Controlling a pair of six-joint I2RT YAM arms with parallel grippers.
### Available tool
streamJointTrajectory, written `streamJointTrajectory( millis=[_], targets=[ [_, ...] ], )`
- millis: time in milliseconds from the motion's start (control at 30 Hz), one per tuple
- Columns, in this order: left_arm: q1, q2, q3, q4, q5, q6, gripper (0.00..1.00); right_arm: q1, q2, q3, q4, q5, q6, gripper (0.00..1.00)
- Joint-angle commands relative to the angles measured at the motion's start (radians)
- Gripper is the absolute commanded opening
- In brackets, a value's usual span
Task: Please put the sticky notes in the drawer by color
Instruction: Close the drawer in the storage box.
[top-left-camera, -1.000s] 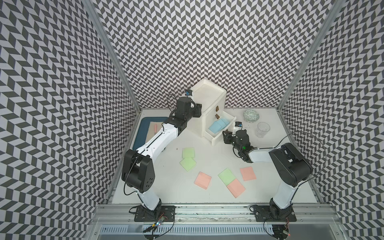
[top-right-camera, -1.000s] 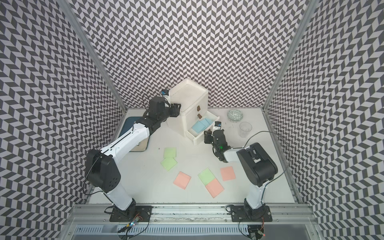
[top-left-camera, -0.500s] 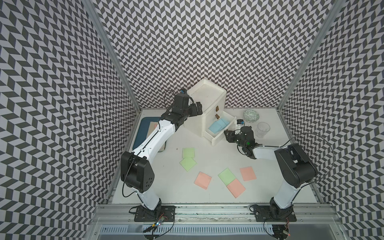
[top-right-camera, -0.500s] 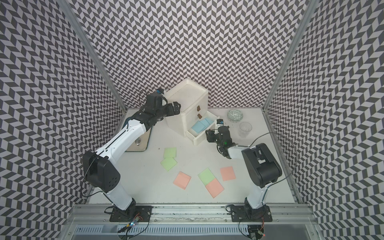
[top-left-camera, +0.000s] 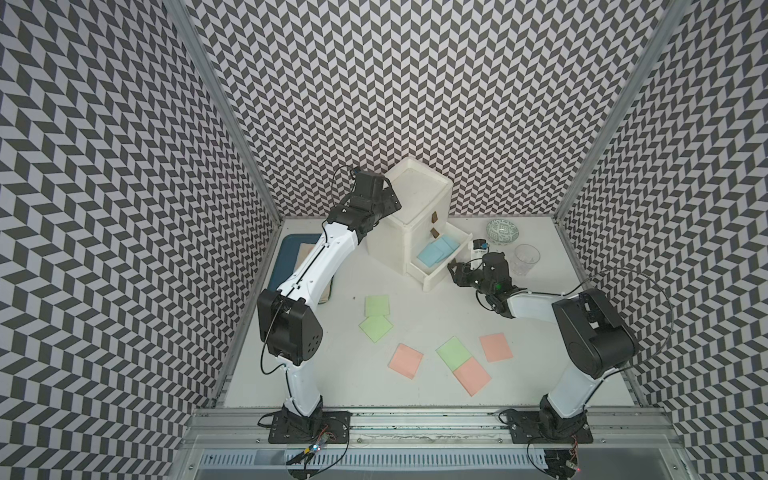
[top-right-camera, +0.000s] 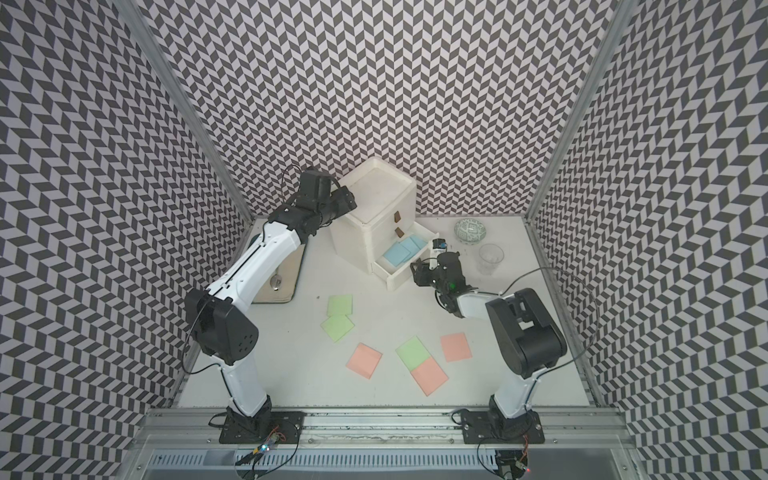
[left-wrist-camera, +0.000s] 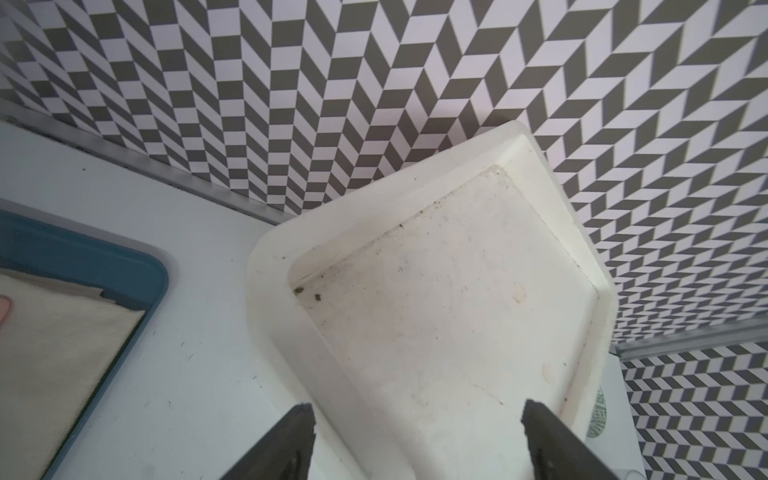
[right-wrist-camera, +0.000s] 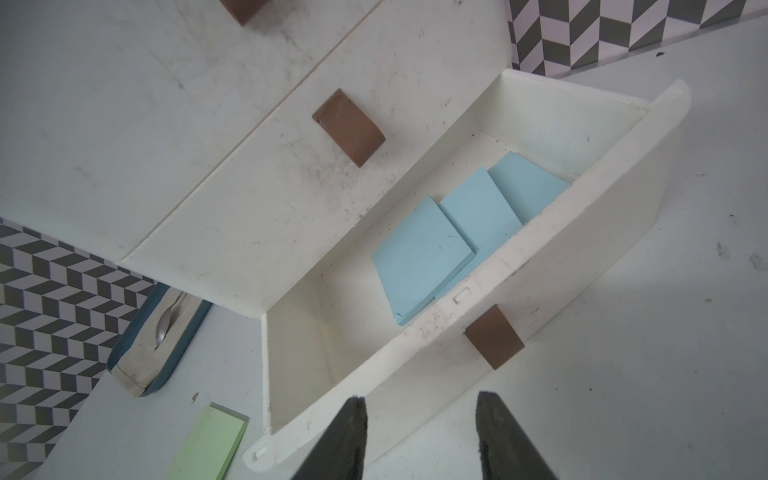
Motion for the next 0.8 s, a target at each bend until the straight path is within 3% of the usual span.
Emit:
streamJointTrajectory(
  millis=[0,100,167,300,367,467,533,700,767],
  targets=[
    [-0.015,0.015,0.013,-0.107,-0.093,-0.071,0.81,-0.014,-0.046,-0.012,0.032,0.001,-0.012,0.47],
    [-0.023,0.018,0.007,-0.134,-0.143,-0.106,0.81,-0.022,-0.053,-0.021,0.041,0.0,-0.007,0.47],
    [-0.022,0.032,0.009,-0.127,-0.149,-0.106,0.75,-0.025,-0.051,-0.021,0.045,-0.002,-0.006,0.47],
    [-0.022,0.057,0.033,-0.116,-0.115,-0.099,0.43,-0.026,-0.047,-0.018,0.042,-0.005,-0.005,0.47],
    [-0.023,0.055,0.033,-0.104,-0.102,-0.088,0.32,-0.03,-0.044,-0.016,0.039,-0.002,-0.009,0.47],
    [-0.023,0.046,0.034,-0.102,-0.111,-0.07,0.31,-0.037,-0.018,-0.016,0.035,-0.02,-0.001,0.47],
    [-0.022,0.038,0.03,-0.102,-0.116,-0.058,0.22,-0.036,0.008,-0.032,0.063,-0.054,0.017,0.47],
    [-0.023,0.03,0.017,-0.111,-0.1,-0.042,0.21,-0.027,0.056,-0.105,0.191,-0.131,0.091,0.47],
    [-0.023,0.023,-0.001,-0.096,-0.075,-0.023,0.16,-0.001,0.059,-0.129,0.22,-0.117,0.107,0.47]
  ],
)
